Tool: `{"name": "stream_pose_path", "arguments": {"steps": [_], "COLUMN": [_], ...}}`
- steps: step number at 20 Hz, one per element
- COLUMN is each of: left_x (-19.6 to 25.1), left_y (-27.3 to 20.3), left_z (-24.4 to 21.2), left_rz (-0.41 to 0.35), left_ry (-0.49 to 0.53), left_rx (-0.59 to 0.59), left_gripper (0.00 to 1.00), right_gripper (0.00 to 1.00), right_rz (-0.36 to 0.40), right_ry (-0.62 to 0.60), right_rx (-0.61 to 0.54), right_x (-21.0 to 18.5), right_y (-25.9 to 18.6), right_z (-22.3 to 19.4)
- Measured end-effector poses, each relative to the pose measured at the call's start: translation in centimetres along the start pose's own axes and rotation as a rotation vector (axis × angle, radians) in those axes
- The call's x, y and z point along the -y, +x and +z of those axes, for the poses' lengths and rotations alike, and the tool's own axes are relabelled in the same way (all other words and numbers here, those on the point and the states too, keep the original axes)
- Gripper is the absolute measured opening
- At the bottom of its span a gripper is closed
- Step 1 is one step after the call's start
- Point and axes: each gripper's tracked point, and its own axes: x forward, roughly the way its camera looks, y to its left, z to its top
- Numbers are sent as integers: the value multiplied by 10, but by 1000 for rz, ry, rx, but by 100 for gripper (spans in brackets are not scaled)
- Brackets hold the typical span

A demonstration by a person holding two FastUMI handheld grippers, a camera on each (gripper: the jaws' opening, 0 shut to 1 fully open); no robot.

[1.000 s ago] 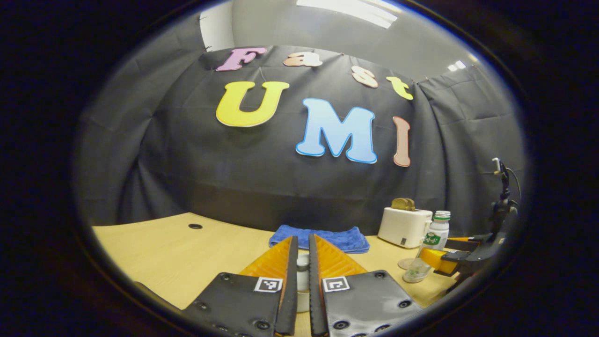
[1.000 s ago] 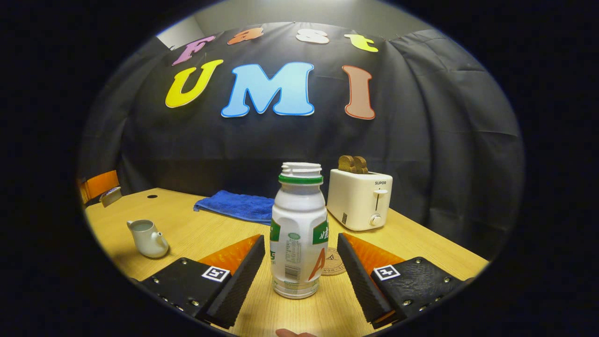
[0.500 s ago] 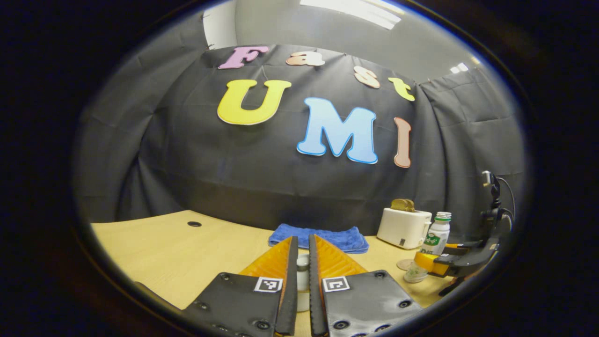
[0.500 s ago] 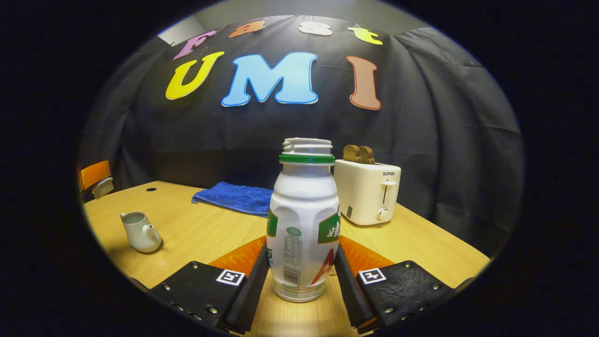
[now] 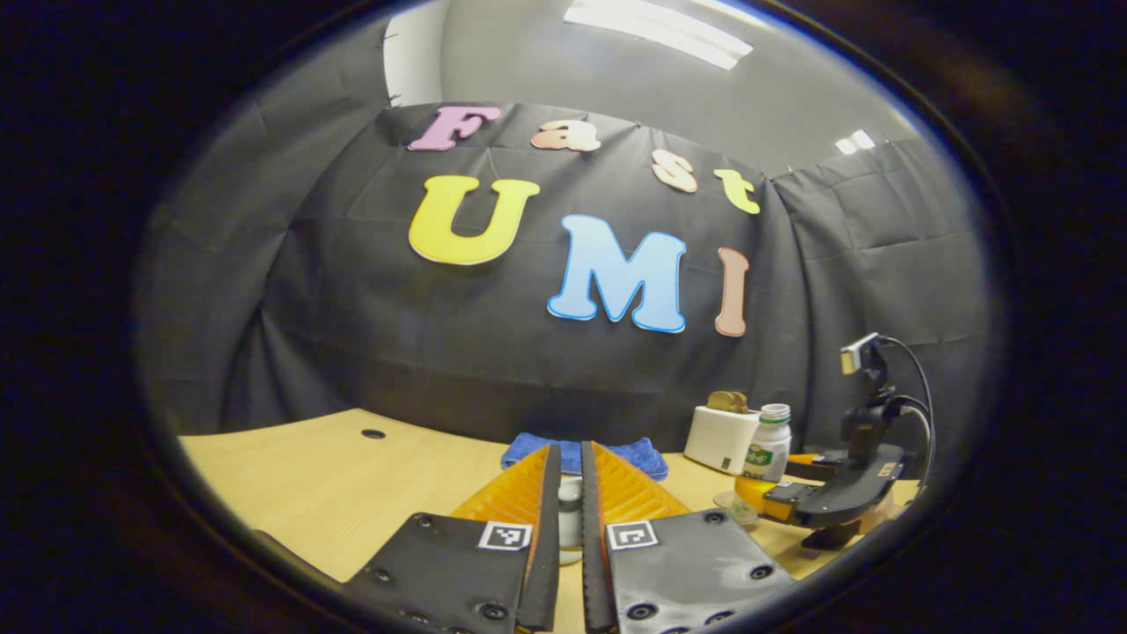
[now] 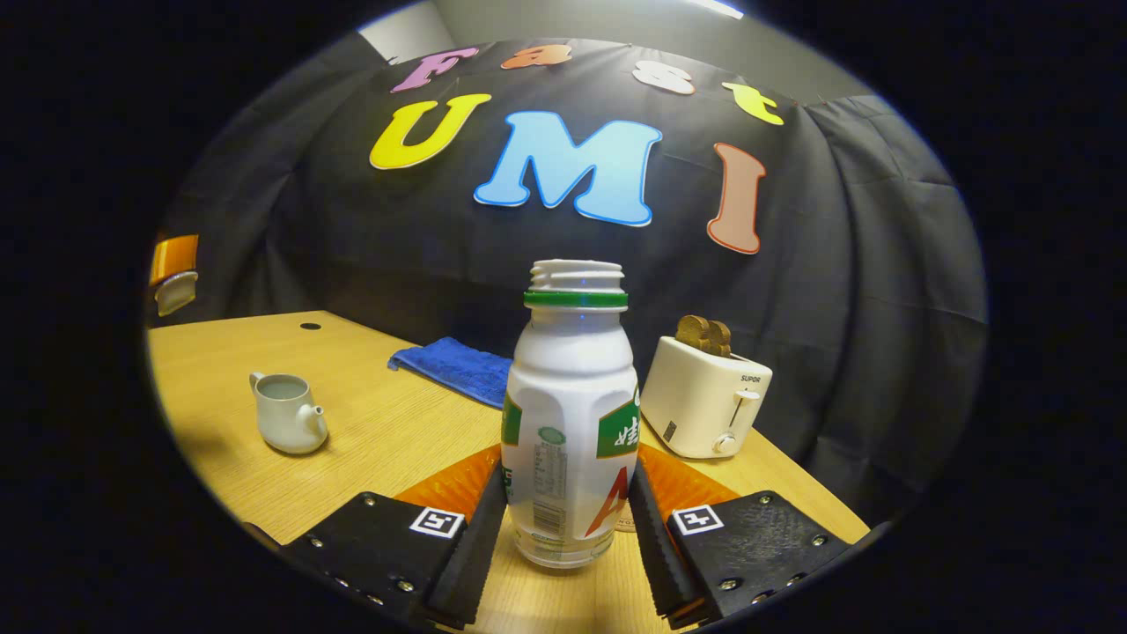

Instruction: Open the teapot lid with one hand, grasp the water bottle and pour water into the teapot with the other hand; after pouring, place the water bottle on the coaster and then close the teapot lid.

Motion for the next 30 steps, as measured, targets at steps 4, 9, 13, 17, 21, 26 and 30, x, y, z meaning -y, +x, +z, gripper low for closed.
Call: {"name": "stream_pose_path", "arguments": {"steps": [4,9,13,17,21,26,30], "left_x": [0,7,7,-10,-22,-18,-17], "left_y": [-43,-61,-74,-95,-110,-120,-124], "left_z": [7,-21,-42,-53,-63,-68,-64], "left_rz": [-2,-41,-55,-28,-2,-13,-11], "left_ry": [60,27,9,12,31,51,64], "left_rx": [14,-54,-108,-135,-158,-166,-153], "left_gripper": [22,22,22,22,22,22,22], "right_gripper": [71,71,71,71,71,71,71], "right_rz": [-1,39,53,44,-2,-34,-44], "right_ry": [-106,-234,-396,-616,-825,-998,-1093], "right_rx": [-34,-31,-5,40,90,101,90], "right_x": [-17,-50,-76,-93,-101,-110,-113], "right_y": [2,2,6,12,17,24,35], "right_z": [2,8,20,33,44,39,37]}}
